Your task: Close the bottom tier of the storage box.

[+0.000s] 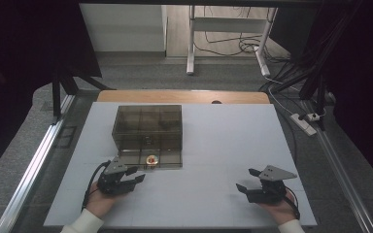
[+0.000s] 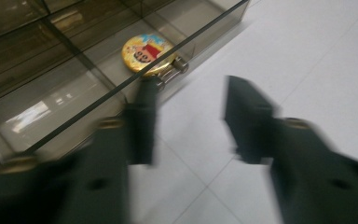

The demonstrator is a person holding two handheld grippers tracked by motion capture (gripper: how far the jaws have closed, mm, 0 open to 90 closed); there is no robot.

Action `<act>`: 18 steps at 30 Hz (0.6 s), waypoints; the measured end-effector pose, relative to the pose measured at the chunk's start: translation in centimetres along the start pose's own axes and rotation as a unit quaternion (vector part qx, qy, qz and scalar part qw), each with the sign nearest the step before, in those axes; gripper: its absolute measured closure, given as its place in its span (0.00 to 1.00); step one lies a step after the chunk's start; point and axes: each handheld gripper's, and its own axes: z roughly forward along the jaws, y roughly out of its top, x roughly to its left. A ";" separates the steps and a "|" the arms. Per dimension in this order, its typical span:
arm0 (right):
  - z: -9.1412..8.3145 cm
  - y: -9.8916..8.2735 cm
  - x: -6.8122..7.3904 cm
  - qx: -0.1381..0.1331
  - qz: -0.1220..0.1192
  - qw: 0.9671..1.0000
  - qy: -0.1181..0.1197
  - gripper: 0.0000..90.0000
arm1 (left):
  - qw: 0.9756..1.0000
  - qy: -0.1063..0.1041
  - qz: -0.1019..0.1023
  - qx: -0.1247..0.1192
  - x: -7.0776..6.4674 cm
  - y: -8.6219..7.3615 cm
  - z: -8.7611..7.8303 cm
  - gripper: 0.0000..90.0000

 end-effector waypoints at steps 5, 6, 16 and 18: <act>-0.1 0.0 0.0 0.000 -0.001 1.000 -0.001 0.27 | 1.000 0.008 -0.006 0.011 0.6 -0.1 0.2 0.98; -0.1 0.0 0.0 0.000 -0.001 1.000 -0.002 0.27 | 1.000 0.011 -0.007 0.014 0.7 -0.1 0.3 0.98; 0.1 0.0 0.2 0.004 -0.004 1.000 0.000 0.27 | 0.998 0.041 0.013 0.045 0.8 0.1 1.5 0.98; 0.1 0.0 0.2 0.003 -0.003 1.000 0.000 0.27 | 0.998 0.043 0.011 0.048 0.9 0.1 1.7 0.98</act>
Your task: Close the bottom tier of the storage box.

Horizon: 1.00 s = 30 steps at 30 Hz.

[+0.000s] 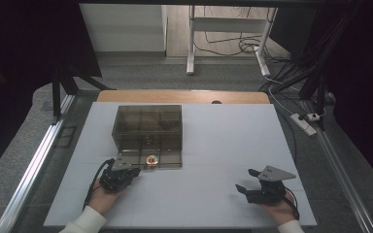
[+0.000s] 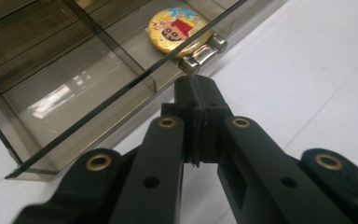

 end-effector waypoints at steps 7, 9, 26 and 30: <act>0.1 0.0 0.0 0.001 0.001 1.000 0.000 0.27 | 1.000 0.005 0.004 0.008 0.1 0.2 0.6 0.98; 0.1 0.0 -0.1 0.000 0.001 1.000 0.001 0.27 | 1.000 0.010 0.009 0.011 0.1 0.3 0.8 0.98; 0.2 -0.1 -0.1 0.003 0.000 1.000 0.001 0.27 | 0.999 0.021 0.017 0.020 0.2 1.1 1.9 0.98; 0.3 -0.1 -0.2 0.002 0.001 1.000 0.002 0.27 | 0.999 0.023 0.015 0.020 0.4 1.2 2.0 0.98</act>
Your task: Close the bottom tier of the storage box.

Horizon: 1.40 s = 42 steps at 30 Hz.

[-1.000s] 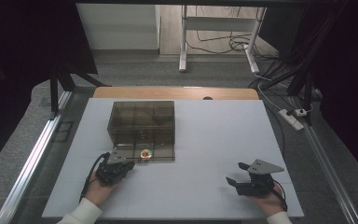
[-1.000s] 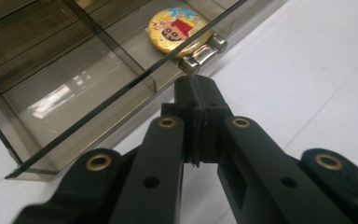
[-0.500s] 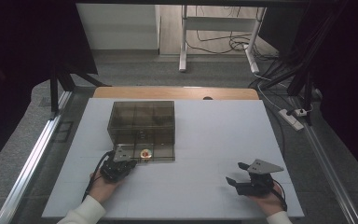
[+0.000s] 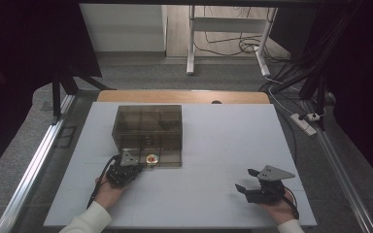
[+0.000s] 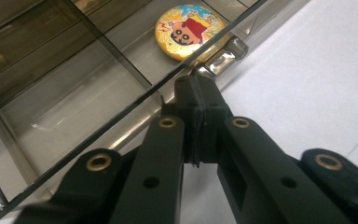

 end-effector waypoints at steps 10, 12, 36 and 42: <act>-0.1 0.0 -0.1 0.000 0.000 1.000 -0.002 0.27 | 1.000 0.009 0.000 0.005 0.3 0.1 0.3 0.98; -0.1 0.0 -0.1 0.000 0.001 1.000 0.001 0.27 | 1.000 0.011 0.001 0.006 0.3 0.2 0.4 0.98; 0.0 0.0 -0.1 -0.003 0.000 1.000 -0.003 0.27 | 1.000 0.024 -0.012 0.007 1.5 1.7 1.5 0.98; 0.0 0.0 -0.1 -0.002 0.001 1.000 -0.003 0.27 | 0.999 0.028 -0.016 0.009 1.9 2.1 1.8 0.98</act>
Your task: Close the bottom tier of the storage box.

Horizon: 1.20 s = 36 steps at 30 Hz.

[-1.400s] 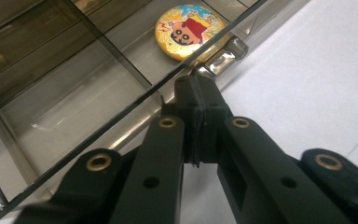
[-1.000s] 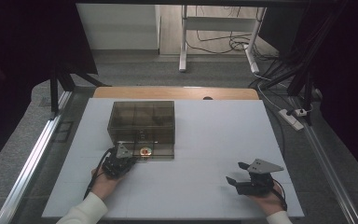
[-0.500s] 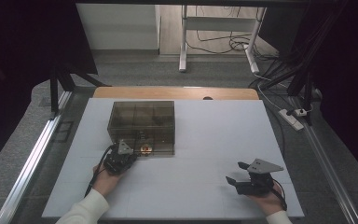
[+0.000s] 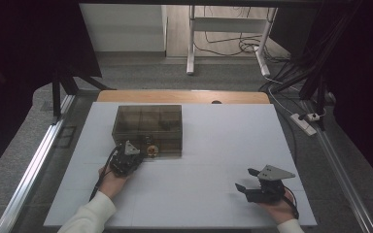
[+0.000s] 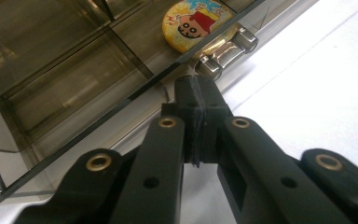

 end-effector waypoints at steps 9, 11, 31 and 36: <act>0.0 0.0 0.1 0.001 -0.002 1.000 -0.001 0.27 | 1.000 0.003 -0.005 0.001 0.4 0.5 0.4 0.98; 0.0 0.0 0.1 0.002 -0.002 1.000 0.000 0.27 | 1.000 0.003 -0.006 0.001 0.5 0.6 0.5 0.98; 0.1 -0.1 -0.1 0.002 0.003 1.000 0.001 0.27 | 1.000 0.012 -0.015 0.000 1.4 1.5 1.4 0.98; 0.1 -0.1 0.0 0.003 0.003 1.000 0.001 0.27 | 1.000 0.011 -0.017 0.000 1.6 1.7 1.6 0.98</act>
